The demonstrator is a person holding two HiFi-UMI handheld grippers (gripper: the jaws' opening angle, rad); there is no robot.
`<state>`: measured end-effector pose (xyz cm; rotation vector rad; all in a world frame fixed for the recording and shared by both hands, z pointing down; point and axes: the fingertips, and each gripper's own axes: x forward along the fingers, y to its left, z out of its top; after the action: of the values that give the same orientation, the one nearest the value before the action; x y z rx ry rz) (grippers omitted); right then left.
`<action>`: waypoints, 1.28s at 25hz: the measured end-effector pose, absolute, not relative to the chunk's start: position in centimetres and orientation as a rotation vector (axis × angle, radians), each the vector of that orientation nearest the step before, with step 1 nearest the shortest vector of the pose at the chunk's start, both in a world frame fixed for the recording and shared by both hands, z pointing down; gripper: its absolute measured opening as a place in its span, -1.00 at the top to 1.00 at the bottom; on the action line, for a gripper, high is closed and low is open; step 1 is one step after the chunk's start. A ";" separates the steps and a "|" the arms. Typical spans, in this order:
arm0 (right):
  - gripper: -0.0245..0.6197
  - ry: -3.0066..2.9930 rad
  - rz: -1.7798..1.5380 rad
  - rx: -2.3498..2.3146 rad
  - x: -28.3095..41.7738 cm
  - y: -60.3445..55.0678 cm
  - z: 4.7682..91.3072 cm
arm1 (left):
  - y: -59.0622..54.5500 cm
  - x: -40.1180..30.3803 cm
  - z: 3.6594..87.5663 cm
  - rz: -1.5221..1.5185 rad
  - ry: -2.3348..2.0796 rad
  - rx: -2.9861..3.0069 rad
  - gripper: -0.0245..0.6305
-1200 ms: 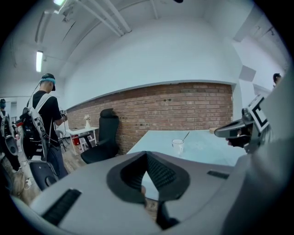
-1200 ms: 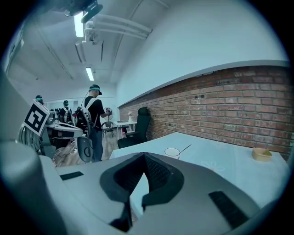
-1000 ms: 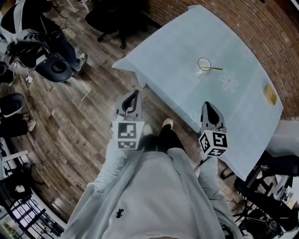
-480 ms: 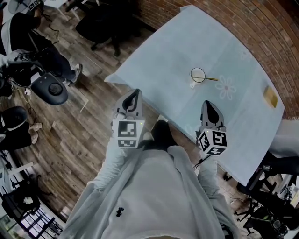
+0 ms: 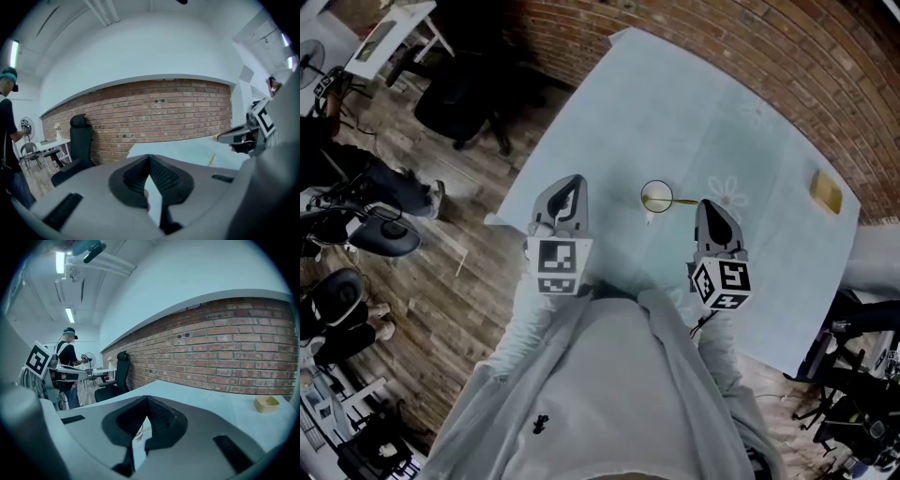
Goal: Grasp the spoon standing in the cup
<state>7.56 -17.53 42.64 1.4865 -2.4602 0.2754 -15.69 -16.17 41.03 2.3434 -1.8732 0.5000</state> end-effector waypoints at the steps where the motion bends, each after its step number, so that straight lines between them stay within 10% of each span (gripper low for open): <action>1: 0.88 -2.456 0.277 1.495 8.0 -18.1 42.5 | -17.0 -15.2 40.9 0.503 -1.862 2.357 0.87; 32: 0.88 -2.264 0.349 1.808 12.2 -18.5 43.1 | -23.5 -8.4 41.8 0.571 -1.468 2.640 0.87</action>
<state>12.22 -18.47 43.07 1.8079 -2.2641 0.3485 -8.37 -23.47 41.83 2.6402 -1.4676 0.5711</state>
